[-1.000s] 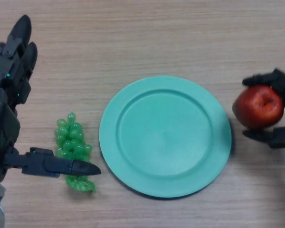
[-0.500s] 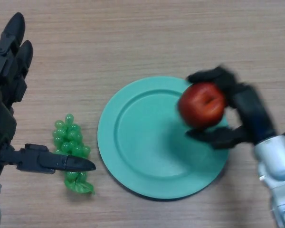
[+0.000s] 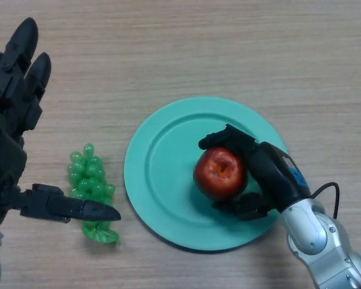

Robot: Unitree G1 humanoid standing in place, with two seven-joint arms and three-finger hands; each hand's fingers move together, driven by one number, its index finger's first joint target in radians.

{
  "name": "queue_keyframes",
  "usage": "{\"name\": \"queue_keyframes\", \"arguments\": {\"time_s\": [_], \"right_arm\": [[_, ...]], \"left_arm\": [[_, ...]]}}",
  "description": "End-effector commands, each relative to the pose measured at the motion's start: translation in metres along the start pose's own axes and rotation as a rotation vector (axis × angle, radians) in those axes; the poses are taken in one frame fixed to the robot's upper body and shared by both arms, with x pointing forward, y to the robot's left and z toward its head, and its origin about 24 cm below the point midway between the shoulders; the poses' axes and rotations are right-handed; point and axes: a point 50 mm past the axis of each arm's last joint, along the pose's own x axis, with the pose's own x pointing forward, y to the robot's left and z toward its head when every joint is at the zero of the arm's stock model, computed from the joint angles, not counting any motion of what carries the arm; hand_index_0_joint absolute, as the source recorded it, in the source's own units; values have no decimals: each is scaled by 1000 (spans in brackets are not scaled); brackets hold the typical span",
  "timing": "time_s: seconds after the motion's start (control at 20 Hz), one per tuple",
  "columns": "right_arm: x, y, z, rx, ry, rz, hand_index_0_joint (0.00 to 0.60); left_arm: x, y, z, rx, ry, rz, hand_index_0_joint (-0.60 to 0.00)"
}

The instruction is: Pick up the red apple and place it on the plate

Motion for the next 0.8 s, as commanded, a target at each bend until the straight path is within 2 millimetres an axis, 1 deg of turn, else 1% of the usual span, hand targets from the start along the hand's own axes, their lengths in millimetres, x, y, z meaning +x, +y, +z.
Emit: {"name": "queue_keyframes", "arguments": {"time_s": [0.05,0.1,0.25,0.3,0.35,0.4,0.5,0.6,0.7,0.8], "right_arm": [[-1,-31,31,87,-157,-79,4],[-3,-42,40,129,-177,-104,0],[-12,-70,53,222,-227,-156,0],[-18,-83,58,262,-268,-197,0],[-24,-91,61,266,-300,-225,0],[-34,-104,65,300,-334,-261,0],[-52,-120,68,354,-355,-305,0],[-68,-123,73,415,-353,-293,0],[-81,-123,80,442,-371,-306,0],[-91,-121,87,439,-400,-325,0]], "left_arm": [[-5,13,29,79,-207,30,0],[-6,14,29,87,-206,33,0],[-4,11,29,141,-223,40,0],[-4,10,29,145,-225,41,0],[-4,10,30,141,-225,42,0],[-4,9,29,132,-218,38,0],[-2,9,27,110,-196,31,0],[1,12,30,21,-159,34,0],[4,14,31,21,-164,36,0],[5,11,32,25,-166,27,0]]}}
